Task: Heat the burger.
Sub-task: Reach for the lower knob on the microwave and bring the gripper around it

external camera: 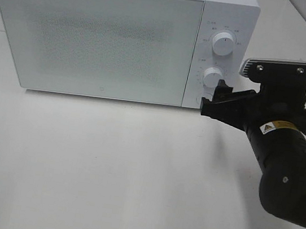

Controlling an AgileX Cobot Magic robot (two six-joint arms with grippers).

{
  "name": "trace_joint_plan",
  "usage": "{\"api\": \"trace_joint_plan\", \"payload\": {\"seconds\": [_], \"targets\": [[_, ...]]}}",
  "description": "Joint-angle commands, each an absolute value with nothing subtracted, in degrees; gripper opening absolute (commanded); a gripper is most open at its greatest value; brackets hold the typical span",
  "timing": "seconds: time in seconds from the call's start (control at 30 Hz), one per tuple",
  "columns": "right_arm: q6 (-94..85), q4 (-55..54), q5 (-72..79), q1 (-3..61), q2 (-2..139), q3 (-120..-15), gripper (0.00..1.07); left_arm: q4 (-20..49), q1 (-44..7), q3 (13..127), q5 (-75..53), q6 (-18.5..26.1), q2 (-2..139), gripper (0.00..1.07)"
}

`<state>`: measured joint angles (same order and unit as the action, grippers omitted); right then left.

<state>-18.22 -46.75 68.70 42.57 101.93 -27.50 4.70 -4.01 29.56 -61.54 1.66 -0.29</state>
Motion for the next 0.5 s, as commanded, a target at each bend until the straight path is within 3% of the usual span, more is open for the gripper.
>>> {"api": "trace_joint_plan", "payload": {"seconds": [0.03,0.5], "targets": [[-18.16,-47.1,69.79,42.63,104.68,-31.05,0.81,4.93,-3.78,29.56,-61.31,1.89,-1.03,0.98],[-18.16,-46.98,69.84,41.88,112.07,-38.62,0.78,4.93,-3.78,29.56,-61.31,1.89,-1.03,0.98]]}}
